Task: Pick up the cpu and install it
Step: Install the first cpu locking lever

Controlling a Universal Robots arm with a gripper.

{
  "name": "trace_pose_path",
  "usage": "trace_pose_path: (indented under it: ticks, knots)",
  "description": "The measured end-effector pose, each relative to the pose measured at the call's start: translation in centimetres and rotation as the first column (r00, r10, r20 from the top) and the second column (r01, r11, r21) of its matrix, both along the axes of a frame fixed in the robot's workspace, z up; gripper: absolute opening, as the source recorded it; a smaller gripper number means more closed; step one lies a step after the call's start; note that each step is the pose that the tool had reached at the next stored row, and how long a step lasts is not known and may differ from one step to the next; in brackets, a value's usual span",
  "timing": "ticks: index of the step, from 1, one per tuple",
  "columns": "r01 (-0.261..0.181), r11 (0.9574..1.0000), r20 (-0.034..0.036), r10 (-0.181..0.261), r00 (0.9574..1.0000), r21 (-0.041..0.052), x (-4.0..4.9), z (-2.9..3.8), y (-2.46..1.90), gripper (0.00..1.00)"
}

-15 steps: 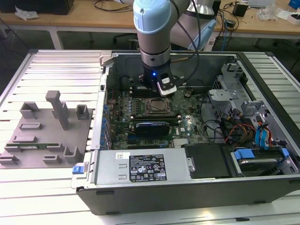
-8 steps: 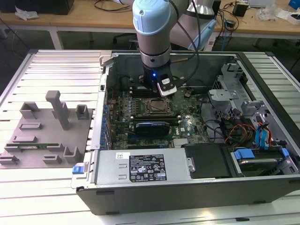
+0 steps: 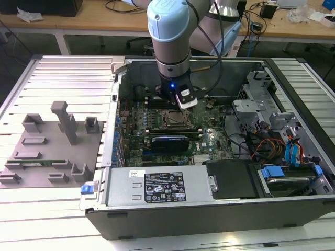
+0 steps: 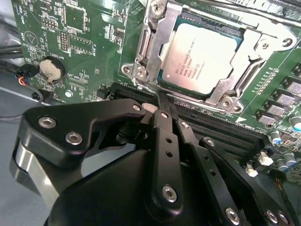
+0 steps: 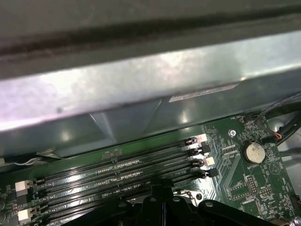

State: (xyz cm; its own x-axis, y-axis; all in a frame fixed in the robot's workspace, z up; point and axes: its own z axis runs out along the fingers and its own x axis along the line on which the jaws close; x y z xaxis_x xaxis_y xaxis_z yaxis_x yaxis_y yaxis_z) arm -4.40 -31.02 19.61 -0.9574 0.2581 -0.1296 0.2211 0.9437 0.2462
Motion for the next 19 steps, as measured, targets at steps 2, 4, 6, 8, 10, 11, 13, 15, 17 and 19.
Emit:
trace_pose_path:
  ticks: [2, 4, 6, 8, 10, 11, 13, 15, 17, 19]
  knots:
    - [0.0, 1.0, -0.0001, 0.0, 1.0, -0.0003, 0.01, -0.03, 0.0, 0.11]
    - [0.0, 1.0, 0.0001, 0.0, 1.0, -0.0002, 0.15, -0.06, 0.0, 0.11]
    - [0.0, 1.0, 0.0001, 0.0, 1.0, -0.0001, 0.42, -0.09, 0.0, 0.11]
    - [0.0, 1.0, 0.0002, 0.0, 1.0, 0.0, 0.43, -0.1, 0.0, 0.11]
    - [0.0, 1.0, 0.0002, 0.0, 1.0, 0.0006, 0.43, -0.1, 0.01, 0.11]
    - [0.0, 1.0, 0.0001, 0.0, 1.0, 0.0024, 0.44, -0.1, 0.01, 0.11]
    - [0.0, 1.0, 0.0001, 0.0, 1.0, 0.0068, 0.43, -0.09, 0.0, 0.11]
    - [0.0, 1.0, 0.0002, 0.0, 1.0, 0.0091, 0.43, -0.1, 0.01, 0.11]
    - [0.0, 1.0, 0.0002, 0.0, 1.0, 0.0096, 0.43, -0.08, 0.01, 0.11]
    - [0.0, 1.0, 0.0002, 0.0, 1.0, 0.0097, 0.43, 0.03, 0.01, 0.11]
